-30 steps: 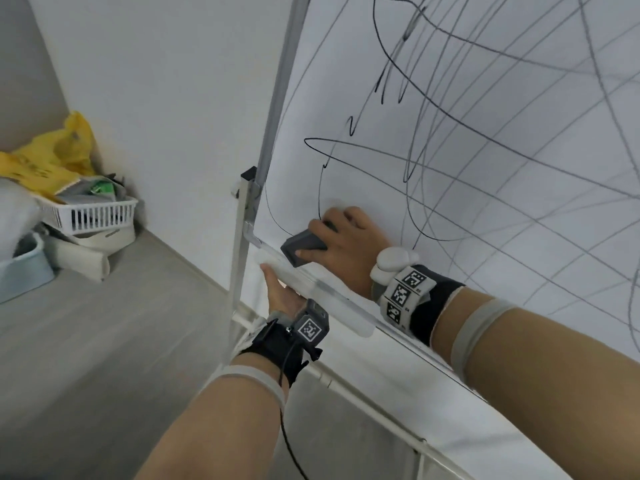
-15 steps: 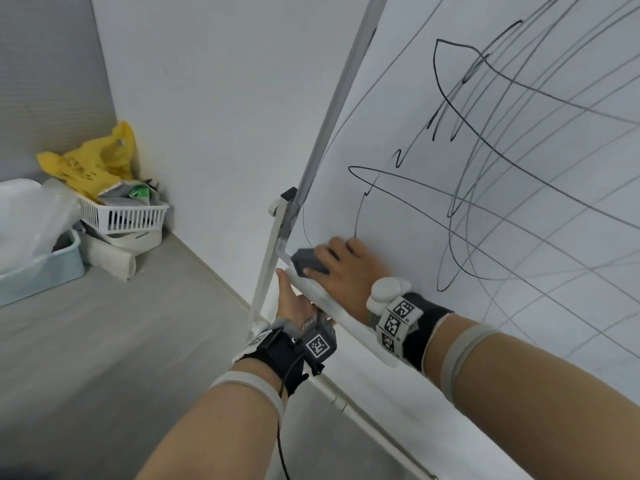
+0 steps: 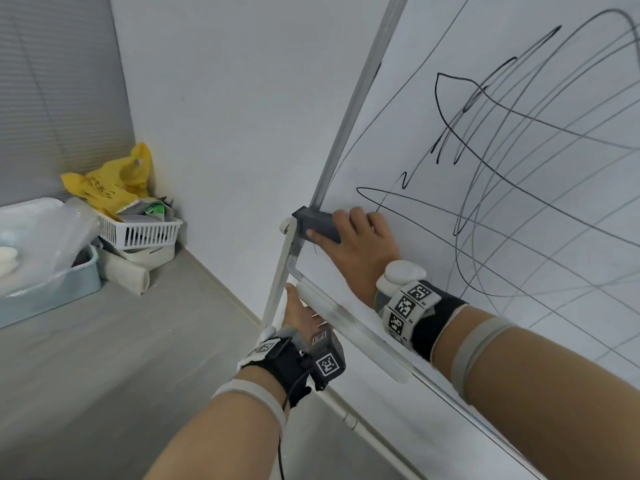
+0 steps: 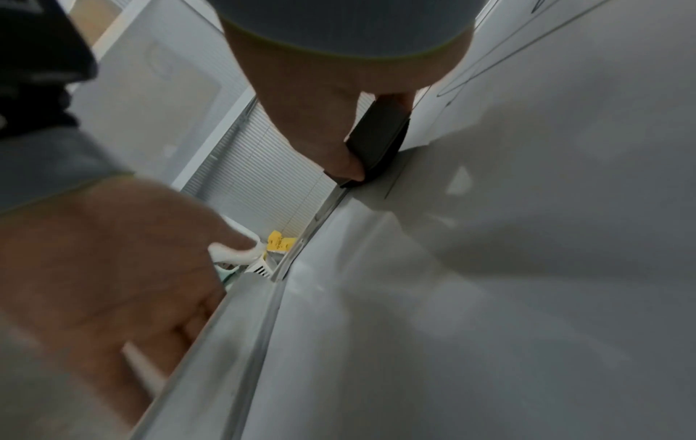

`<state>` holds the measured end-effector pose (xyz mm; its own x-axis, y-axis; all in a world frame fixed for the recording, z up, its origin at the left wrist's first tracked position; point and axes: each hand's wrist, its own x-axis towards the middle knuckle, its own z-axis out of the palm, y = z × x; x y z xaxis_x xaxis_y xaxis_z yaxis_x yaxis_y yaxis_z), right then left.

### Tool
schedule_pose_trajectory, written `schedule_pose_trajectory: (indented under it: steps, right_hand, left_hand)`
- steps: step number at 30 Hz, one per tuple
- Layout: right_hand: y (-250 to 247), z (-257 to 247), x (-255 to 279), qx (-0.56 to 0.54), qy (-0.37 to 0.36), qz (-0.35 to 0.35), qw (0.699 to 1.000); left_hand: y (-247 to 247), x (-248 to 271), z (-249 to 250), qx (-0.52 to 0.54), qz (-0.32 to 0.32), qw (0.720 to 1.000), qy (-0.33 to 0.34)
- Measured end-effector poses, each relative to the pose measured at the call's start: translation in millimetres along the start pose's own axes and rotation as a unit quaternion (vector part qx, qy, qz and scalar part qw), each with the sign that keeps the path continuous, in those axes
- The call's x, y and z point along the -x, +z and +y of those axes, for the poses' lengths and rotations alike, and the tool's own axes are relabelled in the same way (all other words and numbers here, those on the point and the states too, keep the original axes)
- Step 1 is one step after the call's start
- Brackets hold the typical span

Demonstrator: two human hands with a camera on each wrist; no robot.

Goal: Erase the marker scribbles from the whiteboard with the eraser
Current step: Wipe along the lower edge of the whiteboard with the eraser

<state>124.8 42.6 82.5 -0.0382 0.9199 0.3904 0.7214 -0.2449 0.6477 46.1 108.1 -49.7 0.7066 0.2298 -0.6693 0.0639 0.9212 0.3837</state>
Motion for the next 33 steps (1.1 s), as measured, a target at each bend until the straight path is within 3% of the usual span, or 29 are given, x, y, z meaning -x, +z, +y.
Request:
schedule_pose_trajectory:
  steps: [2,5,7,9,12,16,25,31,33]
  right_hand:
    - [9,-7,7,-0.014,-0.028,-0.020,0.999]
    - [28,-20,21,-0.028,-0.090,-0.059,0.994]
    - [37,-27,28,-0.028,-0.108,-0.079,0.991]
    - [38,-28,27,-0.034,-0.100,-0.076,0.991]
    - [26,-17,15,-0.058,-0.035,-0.023,0.997]
    - [12,6,6,-0.018,0.036,0.006,0.999]
    - [19,-7,14,-0.027,-0.021,0.009,0.999]
    - [-24,35,-17,0.011,0.114,0.029,0.993]
    - [-26,38,-17,0.015,0.121,0.027,0.992]
  left_hand:
    - [-3,4,21,-0.018,0.081,0.995,0.054]
    - [-12,1,65,-0.090,0.171,0.964,0.182]
    - [-5,10,92,-0.114,0.151,0.943,0.273]
    - [13,35,110,-0.151,0.083,0.932,0.320]
    - [35,55,121,-0.226,-0.004,0.919,0.324]
    - [45,69,121,-0.328,0.006,0.884,0.332]
    - [48,60,125,-0.352,0.017,0.876,0.330]
    - [53,60,129,-0.380,0.018,0.863,0.334]
    - [55,59,129,-0.381,0.020,0.861,0.336]
